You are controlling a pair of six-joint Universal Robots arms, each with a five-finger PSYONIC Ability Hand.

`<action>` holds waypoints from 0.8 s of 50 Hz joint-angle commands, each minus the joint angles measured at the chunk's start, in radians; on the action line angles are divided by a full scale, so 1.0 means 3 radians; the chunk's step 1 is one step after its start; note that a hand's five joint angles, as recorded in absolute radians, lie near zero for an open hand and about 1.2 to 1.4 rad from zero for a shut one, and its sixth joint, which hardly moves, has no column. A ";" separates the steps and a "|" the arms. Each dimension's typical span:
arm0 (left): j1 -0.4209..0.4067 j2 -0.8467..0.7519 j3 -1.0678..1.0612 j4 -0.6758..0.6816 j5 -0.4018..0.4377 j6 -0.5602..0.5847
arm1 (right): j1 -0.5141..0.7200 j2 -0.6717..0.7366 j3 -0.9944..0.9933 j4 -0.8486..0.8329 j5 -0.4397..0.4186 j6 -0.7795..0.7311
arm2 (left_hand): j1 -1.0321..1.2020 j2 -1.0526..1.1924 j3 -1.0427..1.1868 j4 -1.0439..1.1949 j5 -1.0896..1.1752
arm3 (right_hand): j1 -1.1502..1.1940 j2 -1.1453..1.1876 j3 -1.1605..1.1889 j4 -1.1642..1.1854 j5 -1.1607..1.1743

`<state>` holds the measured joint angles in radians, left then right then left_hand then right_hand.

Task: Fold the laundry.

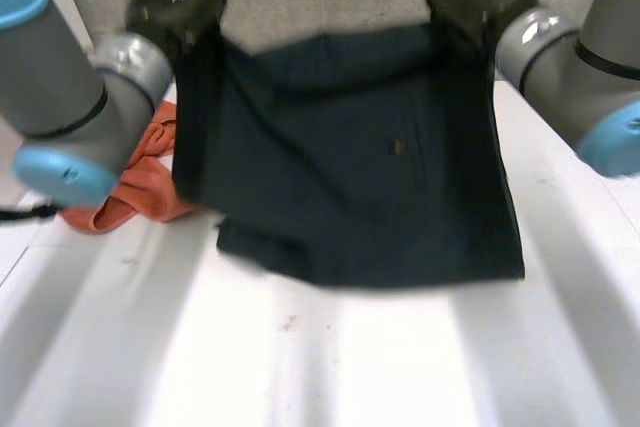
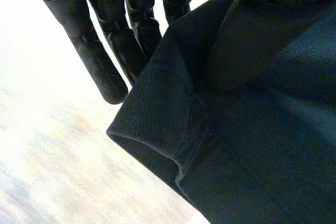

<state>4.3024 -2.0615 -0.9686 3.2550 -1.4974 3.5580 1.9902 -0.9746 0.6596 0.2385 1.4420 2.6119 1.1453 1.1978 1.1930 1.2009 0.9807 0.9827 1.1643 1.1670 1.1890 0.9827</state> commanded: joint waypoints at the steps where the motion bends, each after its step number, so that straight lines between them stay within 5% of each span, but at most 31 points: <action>1: -0.0116 -0.0052 0.0590 0.1119 -0.0423 -0.0074 | -0.0028 0.0002 -0.0118 -0.1872 0.0087 0.0318 | 0.0836 0.0661 0.0677 0.0651 0.0803 | 0.1379 0.0773 0.0764 0.0691 0.0797; 6: -0.0234 0.0178 0.0412 0.1443 -0.0470 -0.0084 | -0.0043 -0.0070 -0.0102 -0.2017 0.0082 0.0416 | 0.0836 0.0661 0.0677 0.0651 0.0803 | 0.1379 0.0773 0.0764 0.0691 0.0797; 14: -0.0249 0.0332 -0.0401 0.1330 -0.0449 -0.0084 | -0.0043 0.0027 -0.0072 -0.0971 0.0015 0.0405 | 0.0836 0.0661 0.0677 0.0651 0.0803 | 0.1379 0.0773 0.0764 0.0691 0.0797; 22: -0.0270 0.0215 -0.1326 0.0733 -0.0459 -0.0064 | -0.0048 0.0359 0.0296 -0.0110 -0.0256 0.0130 | 0.0836 0.0661 0.0677 0.0651 0.0803 | 0.1379 0.0773 0.0764 0.0691 0.0797; 28: -0.0499 -0.0118 -0.1756 0.0262 -0.0490 -0.0048 | -0.0048 0.0723 0.0654 0.0432 -0.0082 -0.0382 | 0.0836 0.0661 0.0677 0.0651 0.0803 | 0.1379 0.0773 0.0764 0.0691 0.0797; 35: -0.0551 0.0173 -0.2191 -0.0071 -0.0613 -0.0043 | -0.0084 0.0376 0.1380 0.0601 0.0092 -0.0454 | 0.0836 0.0661 0.0677 0.0651 0.0803 | 0.1379 0.0773 0.0764 0.0691 0.0797; 40: -0.0561 0.0531 -0.2508 -0.0357 -0.0618 0.0064 | -0.0114 -0.0390 0.2217 0.0647 0.0087 -0.0601 | 0.0836 0.0661 0.0677 0.0651 0.0803 | 0.1379 0.0773 0.0764 0.0691 0.0797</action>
<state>4.1349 -2.0306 -1.6170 3.2356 -1.6744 3.5476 1.9663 -0.8629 1.0713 0.4235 1.4649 2.4706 1.1453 1.1994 1.1933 1.2015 0.9807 0.9827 1.1643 1.1671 1.1891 0.9881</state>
